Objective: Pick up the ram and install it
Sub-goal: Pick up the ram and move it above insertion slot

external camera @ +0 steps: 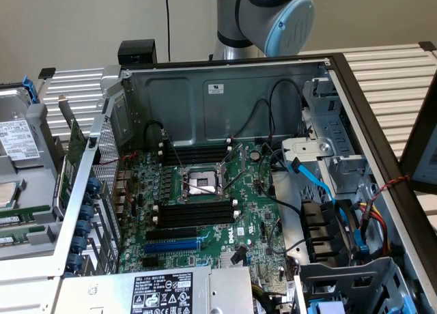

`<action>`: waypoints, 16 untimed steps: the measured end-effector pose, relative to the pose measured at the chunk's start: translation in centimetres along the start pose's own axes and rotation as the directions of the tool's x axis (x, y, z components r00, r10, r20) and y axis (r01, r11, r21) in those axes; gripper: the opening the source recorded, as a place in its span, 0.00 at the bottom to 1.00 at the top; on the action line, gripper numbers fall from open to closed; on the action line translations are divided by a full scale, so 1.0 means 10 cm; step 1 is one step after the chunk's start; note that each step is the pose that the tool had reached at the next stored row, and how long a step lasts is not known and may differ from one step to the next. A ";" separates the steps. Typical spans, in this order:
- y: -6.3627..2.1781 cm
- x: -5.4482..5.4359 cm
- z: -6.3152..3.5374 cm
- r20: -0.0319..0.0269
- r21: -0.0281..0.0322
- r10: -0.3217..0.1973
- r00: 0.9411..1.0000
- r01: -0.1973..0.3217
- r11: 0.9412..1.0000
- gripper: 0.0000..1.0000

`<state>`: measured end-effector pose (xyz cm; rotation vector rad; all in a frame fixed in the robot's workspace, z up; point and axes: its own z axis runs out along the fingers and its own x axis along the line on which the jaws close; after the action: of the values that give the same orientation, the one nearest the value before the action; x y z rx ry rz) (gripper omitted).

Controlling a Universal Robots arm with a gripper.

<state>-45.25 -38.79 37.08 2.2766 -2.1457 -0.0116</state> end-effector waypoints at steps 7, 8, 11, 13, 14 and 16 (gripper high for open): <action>-0.002 -0.06 0.027 0.000 0.003 -0.016 1.000 0.016 1.000 0.11; -0.001 -0.06 0.033 0.000 0.003 -0.017 1.000 0.017 1.000 0.11; 0.008 -0.06 0.056 -0.001 0.003 -0.018 1.000 0.018 1.000 0.11; 0.011 -0.06 0.072 -0.001 0.003 -0.019 1.000 0.019 1.000 0.11; 0.011 -0.07 0.080 0.000 0.003 -0.019 1.000 0.019 1.000 0.11; 0.012 -0.07 0.098 0.000 0.003 -0.020 1.000 0.020 1.000 0.17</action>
<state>-45.42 -38.15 36.10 2.2988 -2.1243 -0.0084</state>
